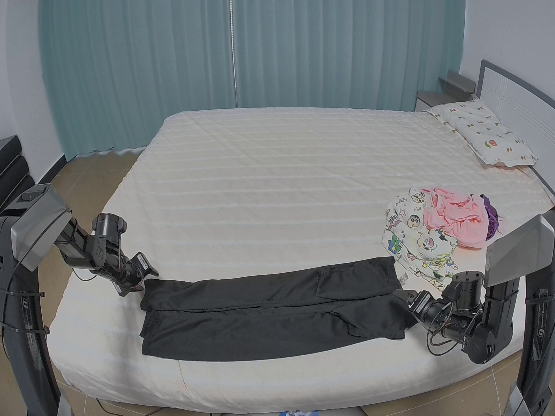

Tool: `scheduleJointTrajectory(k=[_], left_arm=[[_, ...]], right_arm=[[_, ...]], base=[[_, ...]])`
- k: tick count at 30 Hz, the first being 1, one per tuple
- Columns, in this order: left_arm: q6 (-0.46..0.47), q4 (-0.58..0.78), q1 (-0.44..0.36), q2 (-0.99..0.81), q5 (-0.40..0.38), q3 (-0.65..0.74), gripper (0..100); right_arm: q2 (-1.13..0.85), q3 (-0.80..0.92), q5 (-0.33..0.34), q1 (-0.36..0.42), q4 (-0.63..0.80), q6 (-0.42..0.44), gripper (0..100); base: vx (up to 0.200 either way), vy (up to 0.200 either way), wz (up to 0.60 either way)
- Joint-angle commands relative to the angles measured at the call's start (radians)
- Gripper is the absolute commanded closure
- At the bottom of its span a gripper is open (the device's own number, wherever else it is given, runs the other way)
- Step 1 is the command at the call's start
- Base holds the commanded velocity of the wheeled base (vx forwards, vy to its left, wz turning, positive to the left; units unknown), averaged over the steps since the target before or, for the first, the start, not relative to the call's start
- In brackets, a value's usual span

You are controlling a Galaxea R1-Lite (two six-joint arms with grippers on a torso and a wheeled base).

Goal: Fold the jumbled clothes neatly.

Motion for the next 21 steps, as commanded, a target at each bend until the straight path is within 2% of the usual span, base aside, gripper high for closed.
scheduleJointTrajectory(k=[1,4,6,7,8,12,13,15,16,17,18,19,21], left_arm=[[0.001,-0.003,0.007,-0.019,-0.02,0.013,0],[0.001,-0.026,0.033,-0.068,-0.123,0.056,0],[0.013,-0.063,0.059,-0.115,-0.219,0.116,0],[0.013,-0.066,0.061,-0.117,-0.227,0.12,0],[0.026,-0.105,0.072,-0.143,-0.282,0.168,0],[0.104,-0.138,0.083,-0.157,-0.296,0.222,0],[0.184,-0.134,0.086,-0.157,-0.294,0.252,0],[0.259,-0.137,0.09,-0.155,-0.294,0.289,0],[0.346,-0.146,0.09,-0.147,-0.293,0.326,0],[0.384,-0.146,0.09,-0.147,-0.291,0.34,0],[0.384,-0.146,0.09,-0.147,-0.291,0.34,0],[0.449,-0.143,0.087,-0.149,-0.288,0.363,0],[0.454,-0.146,0.081,-0.147,-0.287,0.37,0]], right_arm=[[0.002,-0.001,0.001,0.001,-0.015,0.001,0],[-0.001,-0.003,-0.001,-0.001,-0.015,0.004,0],[-0.008,-0.004,-0.002,-0.006,-0.015,0.006,0],[-0.009,-0.004,-0.002,-0.007,-0.015,0.006,0],[-0.008,-0.004,-0.001,-0.018,-0.015,0.004,0],[-0.001,-0.004,-0.001,-0.035,-0.015,0.001,0],[0.0,-0.006,0.001,-0.041,-0.015,0.001,0],[0.003,-0.004,0.004,-0.045,-0.015,0.001,0],[0.006,-0.004,0.013,-0.049,-0.015,0.001,0],[0.008,-0.004,0.015,-0.05,-0.015,0.001,0],[0.008,-0.004,0.015,-0.05,-0.015,0.001,0],[0.011,-0.004,0.018,-0.056,-0.015,0.001,0],[0.012,-0.004,0.019,-0.056,-0.015,0.0,0]], base=[[0.0,0.0,0.0],[0.0,0.0,0.0],[0.0,0.0,0.0],[0.0,0.0,0.0],[0.0,0.0,0.0],[0.0,0.0,0.0],[0.0,0.0,0.0],[0.0,0.0,0.0],[0.0,0.0,0.0],[0.0,0.0,0.0],[0.0,0.0,0.0],[0.0,0.0,0.0],[0.0,0.0,0.0]])
